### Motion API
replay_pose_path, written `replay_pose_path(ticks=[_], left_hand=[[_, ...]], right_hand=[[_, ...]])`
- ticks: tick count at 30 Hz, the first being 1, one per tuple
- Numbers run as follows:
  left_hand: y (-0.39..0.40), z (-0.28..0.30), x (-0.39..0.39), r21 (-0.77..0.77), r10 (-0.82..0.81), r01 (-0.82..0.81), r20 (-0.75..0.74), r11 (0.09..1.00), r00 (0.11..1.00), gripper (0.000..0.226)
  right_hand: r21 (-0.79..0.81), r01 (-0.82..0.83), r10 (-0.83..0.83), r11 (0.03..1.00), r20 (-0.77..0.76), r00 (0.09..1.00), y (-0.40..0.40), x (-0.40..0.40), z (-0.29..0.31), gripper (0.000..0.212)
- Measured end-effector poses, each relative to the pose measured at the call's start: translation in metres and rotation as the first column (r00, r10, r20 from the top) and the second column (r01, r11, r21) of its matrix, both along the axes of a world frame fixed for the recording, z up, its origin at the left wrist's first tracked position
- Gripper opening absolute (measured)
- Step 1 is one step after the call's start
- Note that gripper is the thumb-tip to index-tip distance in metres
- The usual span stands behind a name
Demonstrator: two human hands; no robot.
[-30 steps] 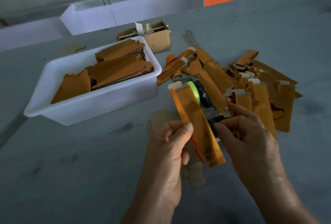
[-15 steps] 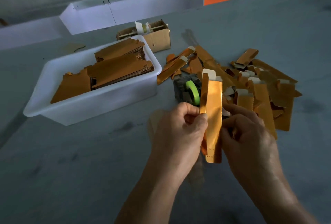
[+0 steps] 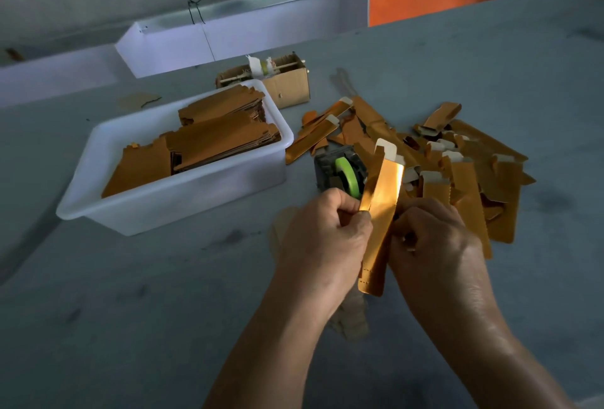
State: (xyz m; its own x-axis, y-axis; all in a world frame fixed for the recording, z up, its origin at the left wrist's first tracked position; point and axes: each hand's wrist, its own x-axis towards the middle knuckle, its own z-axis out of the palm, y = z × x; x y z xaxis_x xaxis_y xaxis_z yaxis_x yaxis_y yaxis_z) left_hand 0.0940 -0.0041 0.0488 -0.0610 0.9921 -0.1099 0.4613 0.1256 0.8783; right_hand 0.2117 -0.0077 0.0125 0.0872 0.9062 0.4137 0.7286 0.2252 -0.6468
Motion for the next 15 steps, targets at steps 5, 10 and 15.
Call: replay_pose_path(ticks=[5, 10, 15], left_hand=[[-0.001, 0.001, 0.000, 0.009, -0.021, 0.021, -0.036, 1.000, 0.999, 0.004], [0.008, 0.001, -0.002, -0.050, 0.028, -0.024, 0.081, 0.998, 0.996, 0.006], [-0.001, 0.001, -0.004, 0.023, 0.025, -0.029, 0.172, 0.999, 0.985, 0.006]], right_hand=[[-0.036, -0.026, 0.026, 0.999, 0.002, 1.000, -0.003, 0.007, -0.001, 0.005], [-0.056, -0.052, 0.038, 0.997, -0.219, 0.975, -0.011, 0.028, 0.015, 0.005], [-0.166, -0.395, 0.207, 0.904, -0.637, 0.742, -0.014, 0.036, 0.034, 0.021]])
